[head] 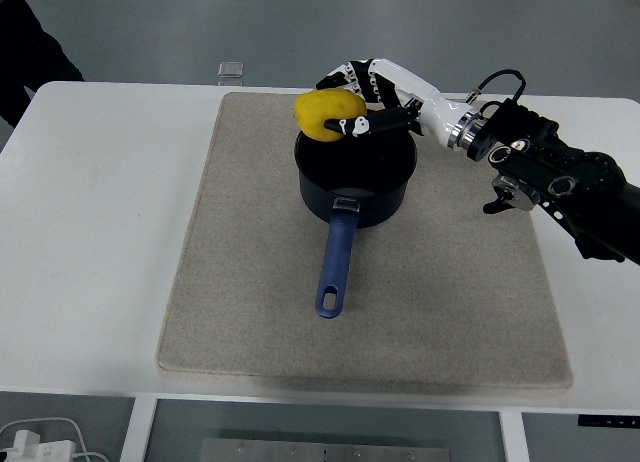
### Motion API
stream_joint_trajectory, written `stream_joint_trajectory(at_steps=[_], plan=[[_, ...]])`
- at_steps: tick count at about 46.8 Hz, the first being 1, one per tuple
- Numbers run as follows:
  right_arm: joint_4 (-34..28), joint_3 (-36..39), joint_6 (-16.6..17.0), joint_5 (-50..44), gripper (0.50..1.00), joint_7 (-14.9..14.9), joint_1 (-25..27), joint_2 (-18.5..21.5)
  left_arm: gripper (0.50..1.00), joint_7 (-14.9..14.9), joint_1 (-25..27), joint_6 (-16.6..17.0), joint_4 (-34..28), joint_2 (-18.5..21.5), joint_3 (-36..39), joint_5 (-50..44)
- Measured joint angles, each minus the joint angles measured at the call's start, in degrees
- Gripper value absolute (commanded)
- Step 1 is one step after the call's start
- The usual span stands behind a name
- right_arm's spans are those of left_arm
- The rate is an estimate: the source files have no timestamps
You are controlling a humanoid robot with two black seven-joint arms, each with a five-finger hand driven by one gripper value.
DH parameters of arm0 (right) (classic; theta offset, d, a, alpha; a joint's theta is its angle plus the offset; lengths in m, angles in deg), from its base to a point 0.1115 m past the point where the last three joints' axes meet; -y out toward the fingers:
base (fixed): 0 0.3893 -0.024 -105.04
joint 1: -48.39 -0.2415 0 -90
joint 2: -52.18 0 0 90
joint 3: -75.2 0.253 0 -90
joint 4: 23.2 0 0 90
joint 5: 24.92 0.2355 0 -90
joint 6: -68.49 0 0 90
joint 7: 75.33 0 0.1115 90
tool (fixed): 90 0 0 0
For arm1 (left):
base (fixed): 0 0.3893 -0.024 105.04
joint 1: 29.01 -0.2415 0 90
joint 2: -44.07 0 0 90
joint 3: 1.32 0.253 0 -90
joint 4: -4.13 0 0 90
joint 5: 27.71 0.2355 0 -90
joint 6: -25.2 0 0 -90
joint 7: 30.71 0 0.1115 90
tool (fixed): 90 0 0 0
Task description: Put the potato in the blue pot
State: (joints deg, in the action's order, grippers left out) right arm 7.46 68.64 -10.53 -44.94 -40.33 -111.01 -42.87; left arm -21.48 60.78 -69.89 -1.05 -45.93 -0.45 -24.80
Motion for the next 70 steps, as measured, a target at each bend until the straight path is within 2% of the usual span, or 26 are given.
stream_joint_trajectory(at_steps=[32, 33, 38, 39, 40, 47, 64, 70], plan=[[0.01, 0.60, -0.45, -0.91, 0.500, 0.00, 2.81, -0.21, 0.996, 0.00, 0.03, 0.00, 0.25, 0.00, 0.01, -0.01], [0.01, 0.65, -0.52, -0.88, 0.531, 0.00, 2.92, -0.23, 0.996, 0.00, 0.03, 0.00, 0.25, 0.00, 0.01, -0.01], [0.01, 0.87, -0.41, -0.60, 0.810, 0.00, 3.09, -0.39, 0.996, 0.00, 0.03, 0.00, 0.26, 0.00, 0.01, -0.02], [0.04, 0.90, -0.35, -0.40, 0.856, 0.00, 3.15, -0.42, 0.996, 0.00, 0.03, 0.00, 0.26, 0.00, 0.01, -0.02], [0.05, 0.91, -0.32, -0.26, 0.876, 0.00, 3.18, -0.46, 0.996, 0.00, 0.03, 0.00, 0.26, 0.00, 0.01, -0.03], [0.10, 1.56, -0.15, 0.21, 0.897, 0.00, 3.20, -0.58, 0.996, 0.00, 0.01, 0.00, 0.26, 0.00, 0.01, -0.03], [0.20, 2.99, 0.85, 0.25, 0.899, 0.00, 3.12, -0.76, 0.996, 0.00, 0.00, 0.00, 0.26, 0.00, 0.01, -0.02], [0.20, 3.23, 0.82, 1.18, 0.923, 0.00, 3.12, -1.48, 0.996, 0.00, -0.01, 0.00, 0.26, 0.00, -0.03, -0.02]])
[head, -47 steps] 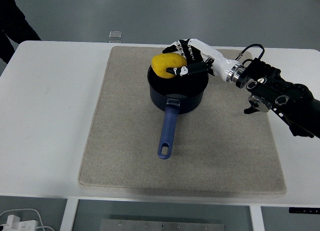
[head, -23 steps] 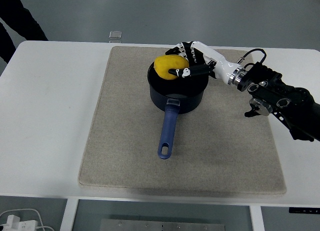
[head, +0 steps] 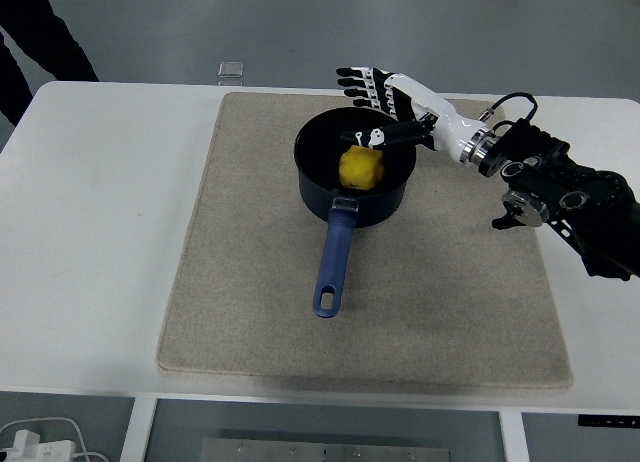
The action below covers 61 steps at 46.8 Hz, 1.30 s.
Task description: Put the potato in the blue pot
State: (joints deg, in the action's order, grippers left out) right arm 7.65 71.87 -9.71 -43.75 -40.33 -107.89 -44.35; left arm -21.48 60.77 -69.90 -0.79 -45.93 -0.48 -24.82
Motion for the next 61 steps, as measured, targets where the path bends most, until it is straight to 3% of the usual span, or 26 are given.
stream_joint_trajectory(at_steps=[7, 15, 18, 30, 34, 44, 61], plan=[[0.05, 4.75, 2.97, 6.16, 0.928, -0.31, 0.00, -2.25, 0.996, 0.00, -0.05, 0.00, 0.00, 0.00, -0.05, 0.01], [0.02, 10.23, 5.25, 14.66, 0.928, -5.36, 0.23, -4.69, 0.996, 0.00, -0.03, 0.00, 0.00, 0.00, 0.01, 0.00], [0.01, 10.81, 5.26, 17.19, 0.928, -7.10, 0.37, -5.43, 0.996, 0.00, -0.02, 0.00, 0.00, 0.00, 0.03, 0.00], [-0.57, 18.11, 4.36, 29.91, 0.928, -18.83, 2.55, -6.63, 0.996, 0.00, -0.05, 0.00, 0.00, 0.00, 0.04, 0.01], [-0.76, 20.63, 3.25, 31.07, 0.928, -20.66, 3.74, -6.89, 0.996, 0.00, -0.02, 0.00, 0.00, 0.00, 0.04, 0.02], [-0.96, 28.18, 2.55, 31.82, 0.928, -21.62, 7.11, -7.42, 0.996, 0.00, -0.02, 0.00, 0.00, 0.00, 0.04, 0.01], [-0.95, 32.99, 2.92, 31.71, 0.928, -18.20, 9.58, -6.58, 0.996, 0.00, -0.06, 0.00, 0.01, 0.00, 0.04, 0.02]])
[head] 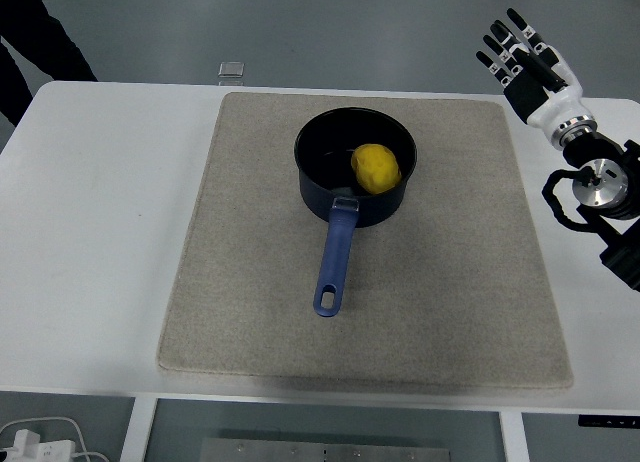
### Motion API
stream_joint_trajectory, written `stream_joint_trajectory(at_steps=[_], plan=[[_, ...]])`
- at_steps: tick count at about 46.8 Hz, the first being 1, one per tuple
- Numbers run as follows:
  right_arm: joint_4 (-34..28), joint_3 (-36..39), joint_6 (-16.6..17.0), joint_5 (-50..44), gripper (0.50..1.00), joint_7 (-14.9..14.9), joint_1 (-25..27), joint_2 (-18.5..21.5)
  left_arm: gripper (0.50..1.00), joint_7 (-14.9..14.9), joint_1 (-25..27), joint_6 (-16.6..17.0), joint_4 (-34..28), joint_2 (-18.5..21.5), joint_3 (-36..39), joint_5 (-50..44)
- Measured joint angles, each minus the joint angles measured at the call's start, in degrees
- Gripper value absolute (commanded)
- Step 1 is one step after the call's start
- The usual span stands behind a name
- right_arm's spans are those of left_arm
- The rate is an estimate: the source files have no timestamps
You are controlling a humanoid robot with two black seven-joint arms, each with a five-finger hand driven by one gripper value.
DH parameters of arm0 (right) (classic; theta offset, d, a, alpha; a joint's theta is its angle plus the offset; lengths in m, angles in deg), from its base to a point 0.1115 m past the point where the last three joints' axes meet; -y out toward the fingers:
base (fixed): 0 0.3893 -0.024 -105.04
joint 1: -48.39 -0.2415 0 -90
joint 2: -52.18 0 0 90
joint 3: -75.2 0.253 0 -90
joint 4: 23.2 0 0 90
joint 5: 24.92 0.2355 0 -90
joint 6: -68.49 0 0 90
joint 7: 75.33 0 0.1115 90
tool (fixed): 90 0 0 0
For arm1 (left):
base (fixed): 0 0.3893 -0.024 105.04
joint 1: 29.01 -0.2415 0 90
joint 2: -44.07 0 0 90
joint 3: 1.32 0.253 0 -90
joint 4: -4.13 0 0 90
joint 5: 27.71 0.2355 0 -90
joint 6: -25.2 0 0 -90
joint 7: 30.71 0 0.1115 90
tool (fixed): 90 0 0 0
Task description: Put the potato in the blue pot
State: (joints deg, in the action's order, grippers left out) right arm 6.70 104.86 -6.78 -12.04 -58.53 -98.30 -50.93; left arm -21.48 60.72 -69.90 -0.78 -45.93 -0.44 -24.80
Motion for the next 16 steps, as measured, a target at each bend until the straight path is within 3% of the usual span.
stream_joint_trajectory(at_steps=[16], plan=[[-1.10, 2.74, -0.33, -0.01, 0.928, 1.03, -0.19, -0.10, 0.996, 0.00, 0.01, 0.00, -0.02, 0.00, -0.05, 0.00]])
